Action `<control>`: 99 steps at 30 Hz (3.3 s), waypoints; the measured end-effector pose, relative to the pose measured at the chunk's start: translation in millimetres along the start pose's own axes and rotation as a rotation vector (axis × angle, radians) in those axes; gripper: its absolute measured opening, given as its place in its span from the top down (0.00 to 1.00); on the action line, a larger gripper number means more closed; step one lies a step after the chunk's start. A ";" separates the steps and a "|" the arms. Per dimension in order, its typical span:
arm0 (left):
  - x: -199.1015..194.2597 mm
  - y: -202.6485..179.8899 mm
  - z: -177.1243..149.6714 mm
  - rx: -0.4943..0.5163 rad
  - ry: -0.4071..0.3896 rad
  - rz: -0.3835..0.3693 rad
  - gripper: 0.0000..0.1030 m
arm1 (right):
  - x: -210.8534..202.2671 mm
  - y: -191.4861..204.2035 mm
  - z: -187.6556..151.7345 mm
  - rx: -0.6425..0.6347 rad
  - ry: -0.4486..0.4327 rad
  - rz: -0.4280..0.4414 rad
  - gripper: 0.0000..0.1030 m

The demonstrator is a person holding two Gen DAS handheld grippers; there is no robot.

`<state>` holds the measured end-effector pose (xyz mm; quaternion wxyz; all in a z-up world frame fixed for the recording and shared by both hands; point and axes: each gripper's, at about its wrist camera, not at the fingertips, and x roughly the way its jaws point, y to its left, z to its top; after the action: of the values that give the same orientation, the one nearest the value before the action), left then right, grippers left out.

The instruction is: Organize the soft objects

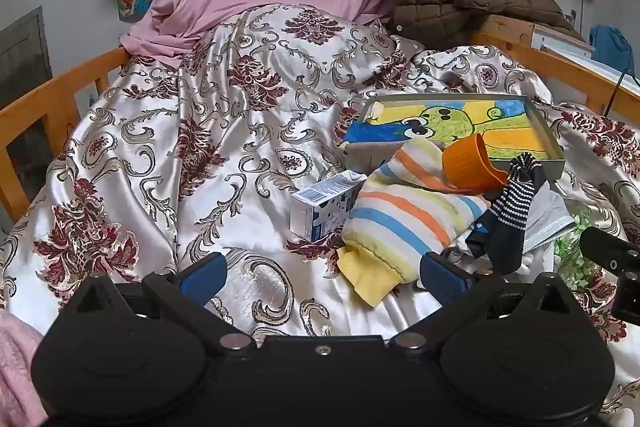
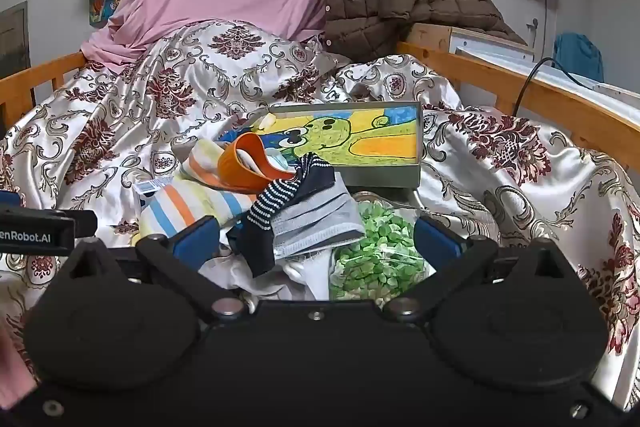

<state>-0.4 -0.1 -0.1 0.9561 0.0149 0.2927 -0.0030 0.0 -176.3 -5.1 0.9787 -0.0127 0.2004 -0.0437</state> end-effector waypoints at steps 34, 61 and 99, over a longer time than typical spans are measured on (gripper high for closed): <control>0.0 -0.1 -0.1 0.008 0.003 0.006 0.01 | 1.7 -0.7 0.5 0.002 0.008 0.002 0.00; 0.2 -0.2 0.0 0.009 0.008 0.008 0.01 | 3.3 -1.0 -1.6 -0.001 0.014 0.000 0.00; 2.9 5.6 -8.2 0.011 0.014 0.009 0.01 | 4.3 -2.9 -1.3 -0.001 0.019 0.000 0.00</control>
<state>-2.5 5.8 -8.3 0.9538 0.0217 0.2995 -0.0005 3.2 -179.5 -7.9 0.9767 -0.0127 0.2096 -0.0435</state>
